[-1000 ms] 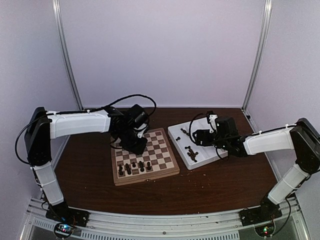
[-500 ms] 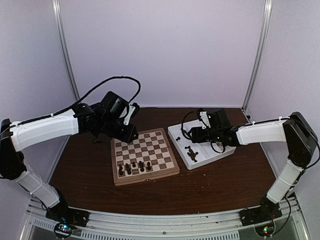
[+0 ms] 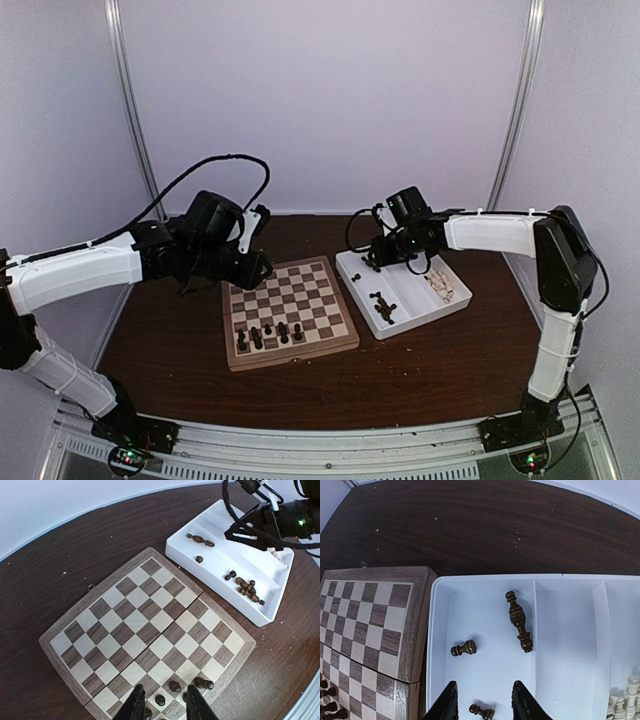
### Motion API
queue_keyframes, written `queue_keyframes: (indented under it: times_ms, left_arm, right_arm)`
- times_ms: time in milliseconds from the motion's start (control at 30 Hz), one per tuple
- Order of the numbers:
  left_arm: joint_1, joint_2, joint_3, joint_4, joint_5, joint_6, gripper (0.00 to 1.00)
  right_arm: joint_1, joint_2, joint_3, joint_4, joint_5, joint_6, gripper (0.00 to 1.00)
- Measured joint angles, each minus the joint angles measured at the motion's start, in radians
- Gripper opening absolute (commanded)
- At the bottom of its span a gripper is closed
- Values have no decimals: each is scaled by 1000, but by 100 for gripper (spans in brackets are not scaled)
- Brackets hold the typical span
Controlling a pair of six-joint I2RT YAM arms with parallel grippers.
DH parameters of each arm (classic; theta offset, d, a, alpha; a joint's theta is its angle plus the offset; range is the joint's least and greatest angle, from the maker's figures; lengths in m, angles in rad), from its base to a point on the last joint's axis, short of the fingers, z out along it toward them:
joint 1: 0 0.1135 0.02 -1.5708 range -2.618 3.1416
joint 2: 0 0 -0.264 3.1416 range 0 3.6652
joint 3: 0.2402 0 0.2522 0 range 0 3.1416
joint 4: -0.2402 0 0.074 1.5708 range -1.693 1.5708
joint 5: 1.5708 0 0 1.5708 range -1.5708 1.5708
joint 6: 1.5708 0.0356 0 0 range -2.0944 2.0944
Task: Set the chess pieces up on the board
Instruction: Pick up the chess piece from the storage box.
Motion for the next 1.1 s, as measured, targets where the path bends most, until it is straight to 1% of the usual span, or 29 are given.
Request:
queue_keyframes:
  times_ms: [167,400,633,1100]
  left_arm:
    - [0,-10,-16,5,-2,3,30]
    - [0,-37,-53,25,-10,4,30]
    - [0,-53,-80,27,-20,4,30]
    - [0,-47,-81,48,-31,9,30]
  right_arm:
    - [0,120,166,-105,20,-36,36]
    - [0,256,311,-222,69,-71,34]
    - [0,362,457,-314,107,-104,30]
    - [1,474,615,-413,195,-140,29]
